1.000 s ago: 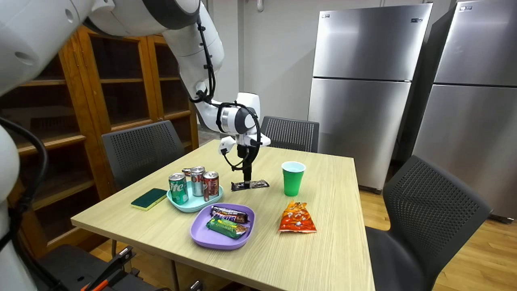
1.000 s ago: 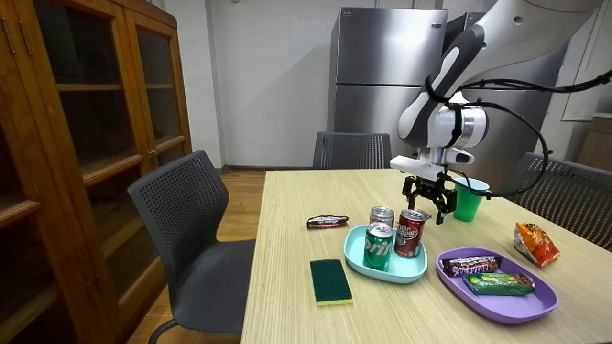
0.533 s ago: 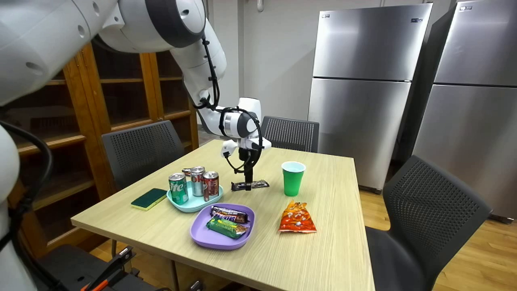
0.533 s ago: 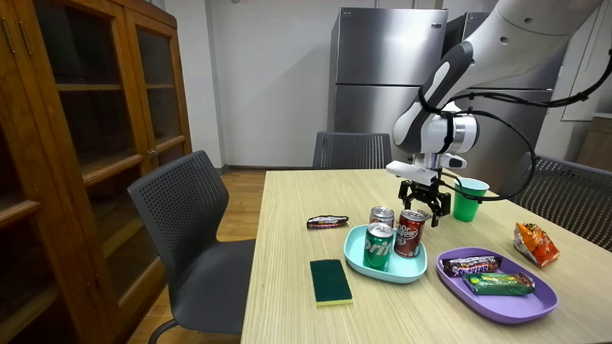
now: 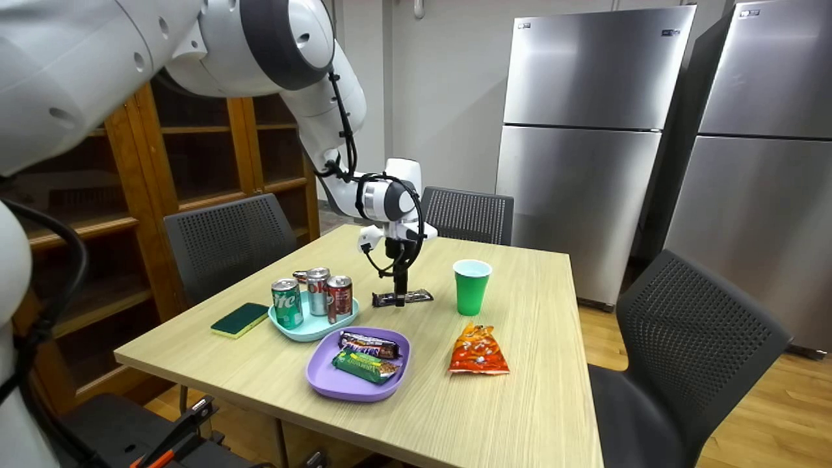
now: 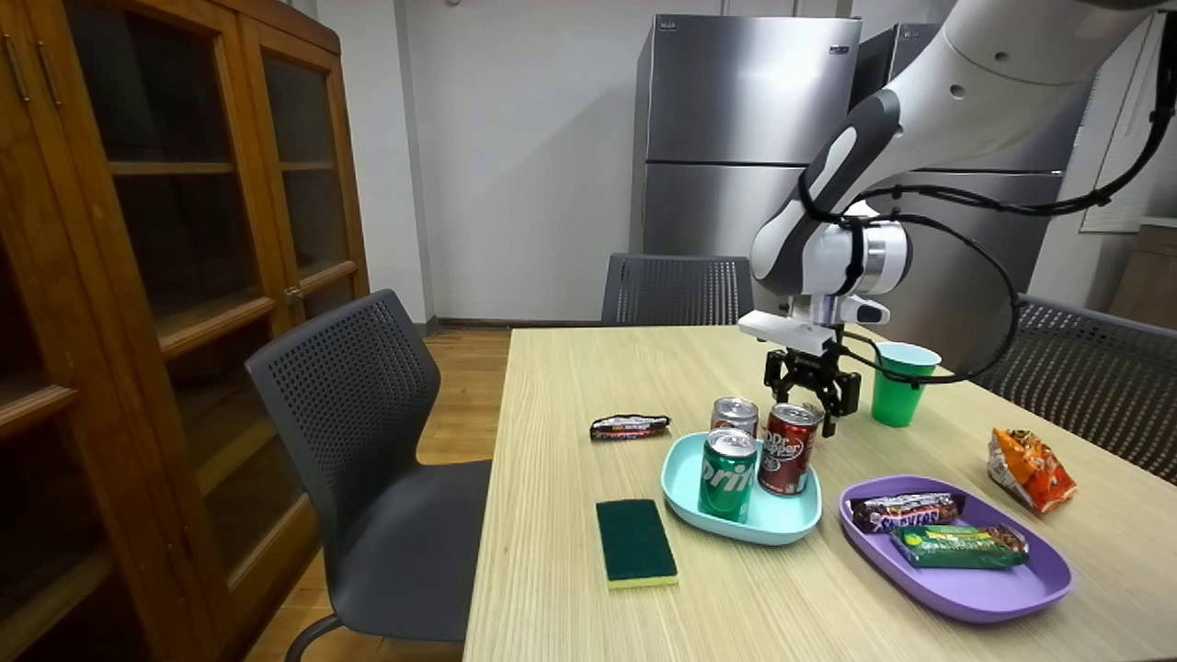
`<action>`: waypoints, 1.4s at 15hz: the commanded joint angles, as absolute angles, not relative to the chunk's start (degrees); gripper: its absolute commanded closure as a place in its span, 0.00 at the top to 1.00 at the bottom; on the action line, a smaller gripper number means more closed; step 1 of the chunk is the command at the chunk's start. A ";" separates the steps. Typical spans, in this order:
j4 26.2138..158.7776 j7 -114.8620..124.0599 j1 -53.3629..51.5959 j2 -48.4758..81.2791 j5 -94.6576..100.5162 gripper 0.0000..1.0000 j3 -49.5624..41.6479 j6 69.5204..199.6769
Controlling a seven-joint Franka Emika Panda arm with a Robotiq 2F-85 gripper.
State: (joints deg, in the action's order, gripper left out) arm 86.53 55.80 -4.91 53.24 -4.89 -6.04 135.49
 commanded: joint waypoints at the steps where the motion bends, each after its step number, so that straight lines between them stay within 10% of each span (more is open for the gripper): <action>1: 83.11 55.51 -5.26 54.45 -5.09 0.58 -6.38 132.10; 8: 82.51 54.59 -4.36 54.32 -5.66 0.03 -5.83 131.25; 21: 95.11 52.77 -3.92 44.18 -4.89 0.03 -7.57 132.25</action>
